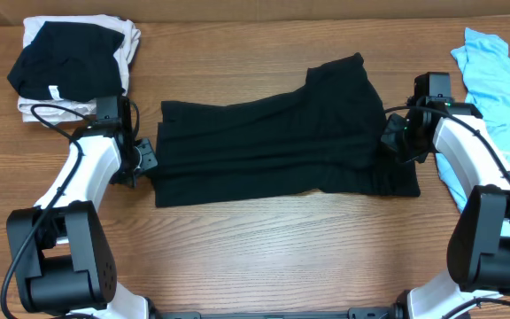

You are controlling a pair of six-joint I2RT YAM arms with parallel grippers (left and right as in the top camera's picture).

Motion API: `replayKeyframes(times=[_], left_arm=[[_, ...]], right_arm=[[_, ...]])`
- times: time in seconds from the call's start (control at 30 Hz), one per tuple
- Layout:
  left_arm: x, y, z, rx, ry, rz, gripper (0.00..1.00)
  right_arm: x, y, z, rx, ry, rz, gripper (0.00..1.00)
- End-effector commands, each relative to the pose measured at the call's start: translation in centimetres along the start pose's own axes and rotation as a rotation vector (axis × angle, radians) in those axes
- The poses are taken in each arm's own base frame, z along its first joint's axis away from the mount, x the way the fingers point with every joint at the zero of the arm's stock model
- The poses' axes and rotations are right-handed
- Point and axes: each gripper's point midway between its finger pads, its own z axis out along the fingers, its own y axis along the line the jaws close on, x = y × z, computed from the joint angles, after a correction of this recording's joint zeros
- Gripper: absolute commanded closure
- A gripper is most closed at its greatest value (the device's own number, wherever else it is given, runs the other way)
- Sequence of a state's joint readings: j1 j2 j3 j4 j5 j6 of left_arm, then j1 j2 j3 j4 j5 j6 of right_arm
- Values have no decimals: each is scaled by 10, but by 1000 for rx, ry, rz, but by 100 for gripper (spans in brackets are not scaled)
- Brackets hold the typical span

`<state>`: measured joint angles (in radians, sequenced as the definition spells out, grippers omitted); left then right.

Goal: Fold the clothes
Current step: 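Release the folded hem and pull both grippers back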

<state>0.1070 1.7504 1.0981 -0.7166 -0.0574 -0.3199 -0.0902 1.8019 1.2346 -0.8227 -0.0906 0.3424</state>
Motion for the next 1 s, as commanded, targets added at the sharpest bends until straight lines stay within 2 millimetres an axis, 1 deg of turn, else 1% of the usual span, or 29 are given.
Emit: replayKeyframes(times=[0.0,0.1,0.17,0.2,0.27,0.33,0.43,0.53,0.57,0.63,0.7,0.77,0.87,0.97], left_arm=[[0,9,0,-26,-13,-15,28],[-6,7,-3,-22,-27,9,16],[-15,4,-13,-14,-39,30,9],[-21,1,-20,-7,-45,38,7],[-33,-5,-37,16,-60,64,4],[-50,-14,-59,54,-91,111,2],[-75,-28,-92,108,-156,159,2],[-92,-40,-118,161,-214,213,1],[-104,-48,-129,192,-251,250,1],[-107,-52,-128,207,-247,272,1],[-104,-57,-118,224,-206,294,2],[-97,-62,-100,245,-130,312,3],[-82,-68,-69,247,-7,325,10],[-73,-73,-43,228,63,342,11]], right_arm=[[-17,-1,-13,18,-51,0,67],[-23,8,-29,-2,-46,-27,64],[-33,16,-53,-13,-56,-38,63],[-39,21,-65,-20,-66,-50,63],[-48,31,-87,-47,-87,-87,62],[-58,45,-115,-94,-116,-134,57],[-67,63,-154,-155,-164,-195,50],[-74,72,-180,-186,-209,-223,47],[-79,76,-190,-197,-239,-228,46],[-80,77,-191,-200,-245,-230,44],[-80,77,-191,-200,-243,-229,44],[-80,77,-190,-200,-242,-229,43],[-80,76,-190,-199,-243,-230,42],[-80,75,-190,-194,-240,-232,41]])
